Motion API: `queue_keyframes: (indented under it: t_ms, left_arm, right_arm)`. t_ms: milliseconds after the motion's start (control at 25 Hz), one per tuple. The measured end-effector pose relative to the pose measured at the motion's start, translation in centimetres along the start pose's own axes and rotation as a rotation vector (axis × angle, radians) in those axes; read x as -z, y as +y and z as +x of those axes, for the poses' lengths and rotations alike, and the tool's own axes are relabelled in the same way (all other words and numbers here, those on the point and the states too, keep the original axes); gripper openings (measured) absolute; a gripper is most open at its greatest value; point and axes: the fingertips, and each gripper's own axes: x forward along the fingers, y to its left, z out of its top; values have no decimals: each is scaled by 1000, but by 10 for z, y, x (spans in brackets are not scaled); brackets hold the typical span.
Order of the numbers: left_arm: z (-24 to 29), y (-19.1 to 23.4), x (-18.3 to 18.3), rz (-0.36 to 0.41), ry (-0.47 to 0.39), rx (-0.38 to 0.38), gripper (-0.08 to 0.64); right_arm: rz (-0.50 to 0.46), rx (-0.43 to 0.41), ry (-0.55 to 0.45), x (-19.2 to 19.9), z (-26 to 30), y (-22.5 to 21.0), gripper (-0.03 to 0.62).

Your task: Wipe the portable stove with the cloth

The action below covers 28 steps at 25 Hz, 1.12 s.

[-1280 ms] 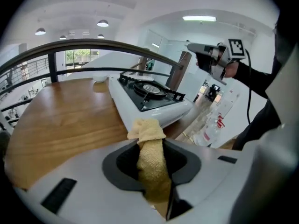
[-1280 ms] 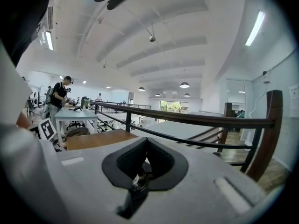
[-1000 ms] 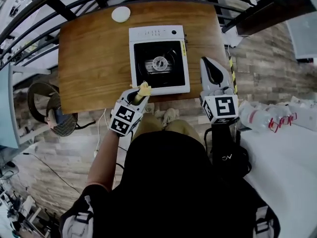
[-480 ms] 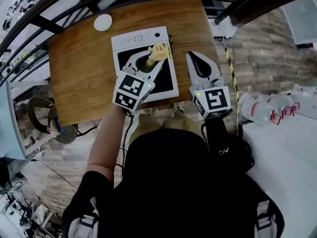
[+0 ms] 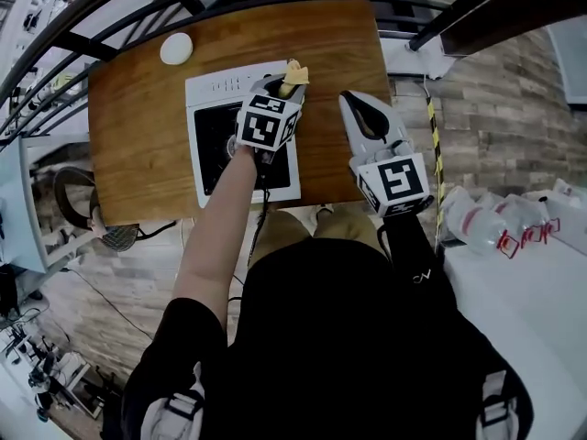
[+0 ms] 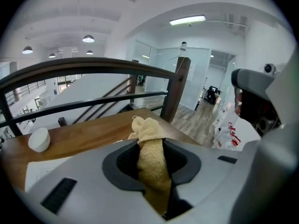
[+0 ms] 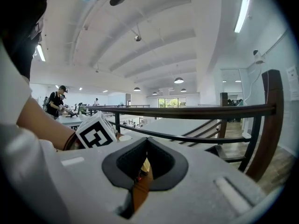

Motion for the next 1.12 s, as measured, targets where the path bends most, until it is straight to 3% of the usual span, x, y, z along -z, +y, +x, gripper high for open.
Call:
queue_keyframes:
  t_ms: [200, 480, 680, 1120]
  left_arm:
    - [36, 15, -8, 76, 96, -93, 94]
    - [48, -8, -26, 55, 89, -78, 94]
    - [54, -2, -6, 143, 201, -169, 92]
    - [6, -44, 36, 67, 218, -105, 92]
  right_arm:
    - [19, -27, 20, 14, 1, -20, 4]
    - [20, -55, 22, 21, -4, -29, 3]
    - [19, -52, 9, 19, -8, -36, 4]
    - [-19, -53, -33, -1, -17, -33, 3]
